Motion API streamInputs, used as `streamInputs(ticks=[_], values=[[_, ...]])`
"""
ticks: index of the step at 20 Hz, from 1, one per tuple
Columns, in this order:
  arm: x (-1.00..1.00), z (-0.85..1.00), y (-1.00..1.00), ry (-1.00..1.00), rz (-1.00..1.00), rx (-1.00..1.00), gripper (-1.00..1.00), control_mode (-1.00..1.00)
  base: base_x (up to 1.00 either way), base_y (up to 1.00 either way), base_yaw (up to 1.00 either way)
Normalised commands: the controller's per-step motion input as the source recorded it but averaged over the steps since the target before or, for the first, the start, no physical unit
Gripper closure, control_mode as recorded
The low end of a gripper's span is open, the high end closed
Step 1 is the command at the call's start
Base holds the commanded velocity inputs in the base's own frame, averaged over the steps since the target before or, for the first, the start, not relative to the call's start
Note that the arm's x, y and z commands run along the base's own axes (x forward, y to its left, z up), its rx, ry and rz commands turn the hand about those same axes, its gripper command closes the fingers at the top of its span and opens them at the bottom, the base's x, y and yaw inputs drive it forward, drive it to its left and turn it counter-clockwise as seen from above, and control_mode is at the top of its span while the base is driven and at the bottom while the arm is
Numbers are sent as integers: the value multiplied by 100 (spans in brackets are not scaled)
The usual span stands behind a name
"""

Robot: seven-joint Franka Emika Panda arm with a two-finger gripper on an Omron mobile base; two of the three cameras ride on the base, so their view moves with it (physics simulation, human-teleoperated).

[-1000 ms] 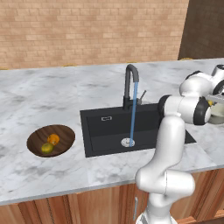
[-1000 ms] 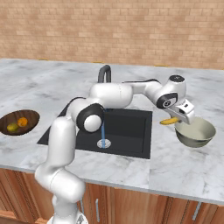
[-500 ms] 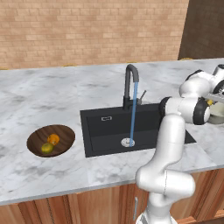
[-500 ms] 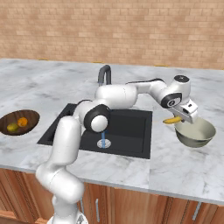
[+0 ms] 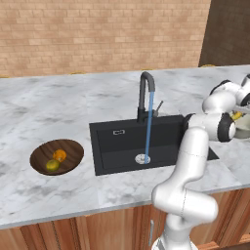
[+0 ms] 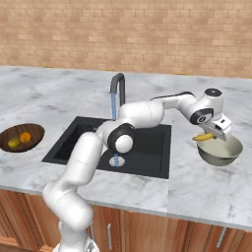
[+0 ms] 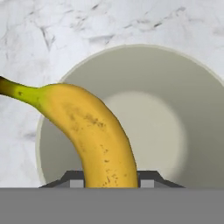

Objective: Pick the oranges from the sink and place them in one bowl. Place the banana in the other bowl. Then turn off the sink faucet.

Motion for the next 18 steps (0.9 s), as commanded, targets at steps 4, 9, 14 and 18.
streamInputs(ticks=[4, 9, 14, 18], values=[[32, -8, -48, 0, 0, 0, -100, -100, 0, 0, 0], [32, 0, -32, 0, 0, 0, -100, -100, 0, 0, 0], [-1, -12, -3, -11, 0, 0, -100, -100, 0, 0, 0], [-59, 2, 41, -21, 0, -5, -100, -100, 0, 0, 0]])
